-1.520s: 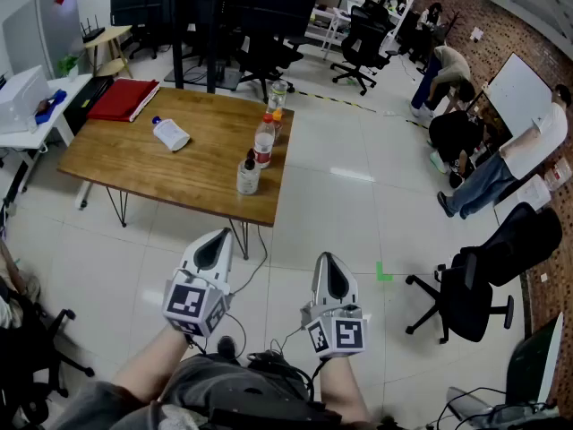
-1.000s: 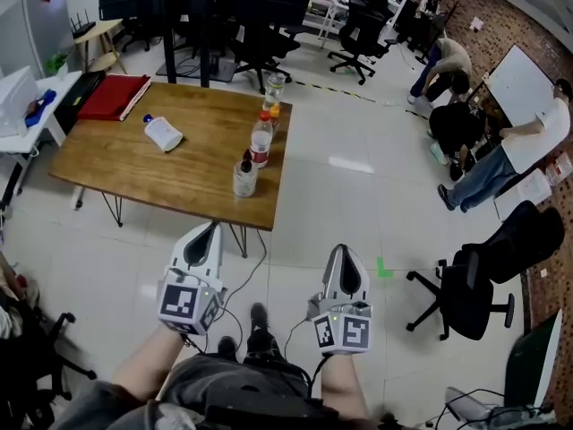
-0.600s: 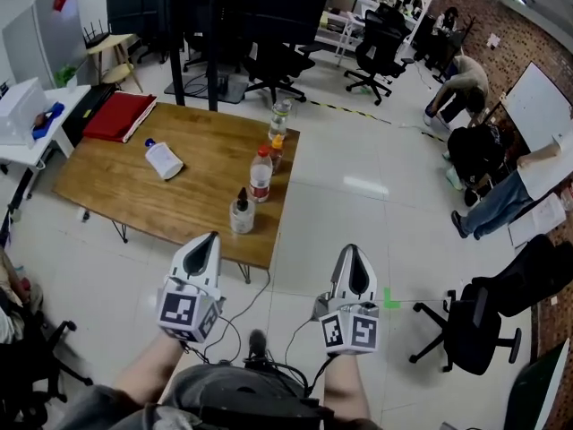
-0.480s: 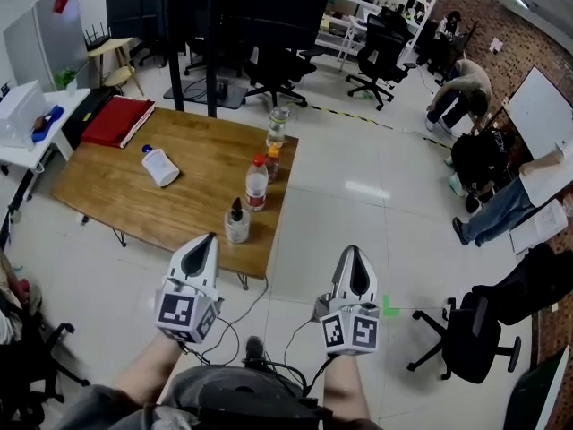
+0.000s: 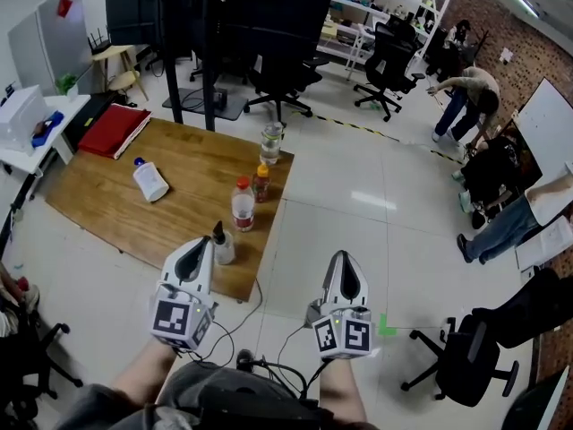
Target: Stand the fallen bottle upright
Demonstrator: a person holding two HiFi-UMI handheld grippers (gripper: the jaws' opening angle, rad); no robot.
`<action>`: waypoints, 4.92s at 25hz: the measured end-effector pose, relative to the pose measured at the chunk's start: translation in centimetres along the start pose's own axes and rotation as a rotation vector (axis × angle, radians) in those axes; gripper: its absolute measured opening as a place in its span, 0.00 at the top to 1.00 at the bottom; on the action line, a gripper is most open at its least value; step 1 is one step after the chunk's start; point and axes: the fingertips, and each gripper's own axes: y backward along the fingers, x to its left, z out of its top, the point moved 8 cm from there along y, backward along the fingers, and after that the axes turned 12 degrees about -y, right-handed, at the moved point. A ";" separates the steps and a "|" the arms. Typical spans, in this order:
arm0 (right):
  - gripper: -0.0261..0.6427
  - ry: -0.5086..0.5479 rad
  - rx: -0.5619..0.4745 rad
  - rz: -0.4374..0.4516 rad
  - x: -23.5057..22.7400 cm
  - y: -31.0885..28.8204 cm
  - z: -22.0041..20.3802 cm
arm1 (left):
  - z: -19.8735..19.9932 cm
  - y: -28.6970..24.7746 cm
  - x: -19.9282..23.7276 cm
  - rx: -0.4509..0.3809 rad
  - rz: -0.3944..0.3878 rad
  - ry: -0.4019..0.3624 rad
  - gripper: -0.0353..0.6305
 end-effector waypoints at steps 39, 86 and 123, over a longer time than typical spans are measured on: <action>0.95 0.066 -0.013 -0.040 13.8 -10.8 -9.0 | -6.3 -2.2 22.1 0.010 0.018 0.033 0.91; 0.95 0.104 -0.060 -0.060 44.7 -20.0 -19.8 | -16.9 1.8 55.0 0.120 -0.064 0.080 0.91; 0.95 0.124 -0.006 -0.215 65.3 -42.7 -37.8 | -26.6 -7.0 88.2 0.145 -0.203 0.141 0.91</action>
